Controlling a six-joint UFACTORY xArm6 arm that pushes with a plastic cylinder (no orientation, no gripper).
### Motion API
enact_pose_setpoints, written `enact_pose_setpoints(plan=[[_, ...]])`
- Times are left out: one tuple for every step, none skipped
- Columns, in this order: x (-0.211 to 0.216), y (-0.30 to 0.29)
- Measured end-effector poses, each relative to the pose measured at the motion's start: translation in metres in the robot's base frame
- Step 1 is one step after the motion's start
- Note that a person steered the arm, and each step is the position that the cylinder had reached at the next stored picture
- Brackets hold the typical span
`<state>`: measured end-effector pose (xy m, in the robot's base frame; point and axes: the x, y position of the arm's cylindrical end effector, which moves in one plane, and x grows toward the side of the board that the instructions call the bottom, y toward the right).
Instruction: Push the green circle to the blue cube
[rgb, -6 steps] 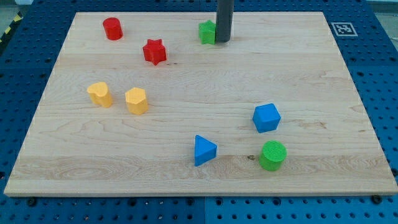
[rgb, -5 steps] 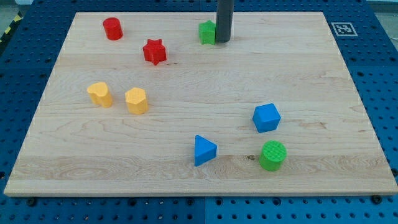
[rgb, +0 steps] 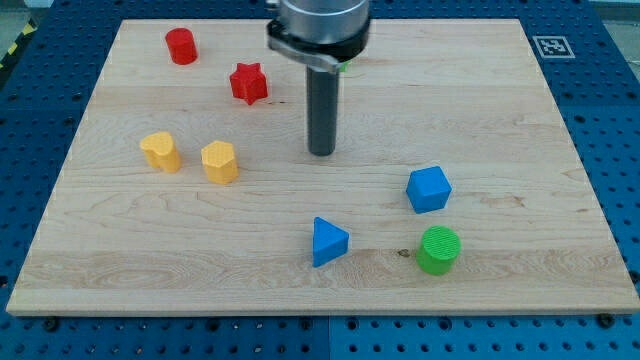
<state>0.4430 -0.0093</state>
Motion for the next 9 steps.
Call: enact_pose_setpoints(plan=[[0.011, 0.036], [0.011, 0.068], [0.018, 0.151], [0.054, 0.230], [0.130, 0.251], [0.175, 0.213], [0.176, 0.155], [0.175, 0.108], [0.151, 0.108]])
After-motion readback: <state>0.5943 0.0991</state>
